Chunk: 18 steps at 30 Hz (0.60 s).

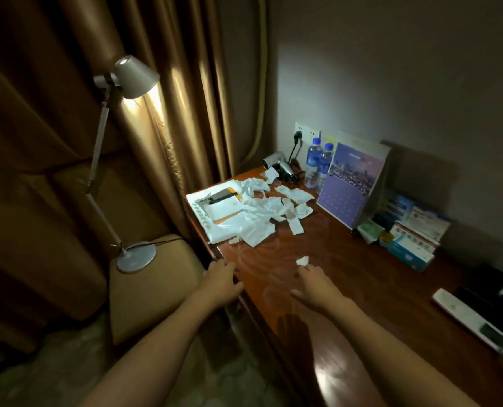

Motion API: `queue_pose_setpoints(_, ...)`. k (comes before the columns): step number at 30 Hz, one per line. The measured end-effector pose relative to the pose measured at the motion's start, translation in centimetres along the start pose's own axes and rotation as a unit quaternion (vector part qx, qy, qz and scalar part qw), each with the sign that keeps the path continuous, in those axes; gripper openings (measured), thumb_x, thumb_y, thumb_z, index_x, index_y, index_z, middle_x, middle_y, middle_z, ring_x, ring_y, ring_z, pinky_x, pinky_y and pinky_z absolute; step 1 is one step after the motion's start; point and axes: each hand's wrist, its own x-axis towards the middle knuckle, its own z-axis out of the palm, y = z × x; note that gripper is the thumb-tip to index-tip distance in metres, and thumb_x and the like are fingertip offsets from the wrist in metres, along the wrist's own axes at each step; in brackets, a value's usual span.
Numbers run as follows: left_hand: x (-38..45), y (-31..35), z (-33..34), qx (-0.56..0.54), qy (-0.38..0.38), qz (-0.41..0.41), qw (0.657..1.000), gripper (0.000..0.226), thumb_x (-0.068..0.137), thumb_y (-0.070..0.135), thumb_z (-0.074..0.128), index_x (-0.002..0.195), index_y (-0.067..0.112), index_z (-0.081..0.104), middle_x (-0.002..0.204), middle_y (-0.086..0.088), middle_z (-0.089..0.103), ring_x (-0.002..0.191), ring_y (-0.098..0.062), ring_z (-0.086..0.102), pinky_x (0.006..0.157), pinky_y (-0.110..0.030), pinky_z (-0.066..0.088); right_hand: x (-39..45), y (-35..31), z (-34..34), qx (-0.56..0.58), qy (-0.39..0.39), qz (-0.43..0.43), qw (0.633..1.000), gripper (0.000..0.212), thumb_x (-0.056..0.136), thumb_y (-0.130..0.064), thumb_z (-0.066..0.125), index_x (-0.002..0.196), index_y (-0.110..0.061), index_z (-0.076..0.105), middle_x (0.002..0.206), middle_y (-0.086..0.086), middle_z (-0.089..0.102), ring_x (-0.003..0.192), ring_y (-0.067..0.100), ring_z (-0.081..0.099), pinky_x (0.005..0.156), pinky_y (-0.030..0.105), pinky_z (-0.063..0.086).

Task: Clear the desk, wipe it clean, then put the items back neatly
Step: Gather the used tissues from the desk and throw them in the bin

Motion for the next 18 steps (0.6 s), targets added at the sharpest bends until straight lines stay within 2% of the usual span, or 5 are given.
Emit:
queue_pose_setpoints(4,5.5,-0.1,-0.9,-0.006,0.008,0.016,1.0,0.046,0.088,0.034,0.052,0.131,0.02,0.05,0.134,-0.006,0.045,0.123,-0.027,0.041,0.102,-0.041,0.039,5.5,1.4,-0.4,0.005,-0.003,0.03,1.0,0.047,0.092,-0.034,0.058,0.132,-0.011,0.045,0.135,0.011,0.046,0.124,0.028,0.043,0.1,0.037,0.039)
queue_pose_setpoints(10,13.1,-3.1,2.0,0.01,-0.066,0.004,0.998,0.047,0.09,0.036,0.054,0.134,0.02,0.046,0.135,-0.007,0.044,0.124,-0.025,0.041,0.103,-0.041,0.04,10.9,2.2,2.6,0.052,-0.036,0.124,0.99,0.047,0.092,-0.027,0.056,0.134,-0.009,0.043,0.137,0.012,0.044,0.123,0.027,0.045,0.102,0.033,0.04)
queue_pose_setpoints(14,20.0,-5.1,3.4,0.027,-0.103,0.058,0.993,0.049,0.088,0.035,0.054,0.135,0.021,0.045,0.134,-0.007,0.045,0.126,-0.027,0.04,0.103,-0.042,0.039,13.9,2.6,4.0,0.08,-0.03,0.205,0.975,0.041,0.092,-0.019,0.056,0.132,-0.01,0.047,0.132,0.011,0.048,0.12,0.025,0.048,0.098,0.032,0.042)
queue_pose_setpoints(18,26.9,-6.5,3.5,0.023,-0.139,0.128,0.982,0.044,0.089,0.029,0.052,0.131,0.021,0.05,0.128,-0.006,0.048,0.124,-0.029,0.043,0.101,-0.041,0.04,16.6,2.7,4.8,0.11,-0.002,0.286,0.952,0.034,0.092,-0.01,0.055,0.126,-0.009,0.051,0.131,0.007,0.05,0.12,0.024,0.049,0.096,0.025,0.036)
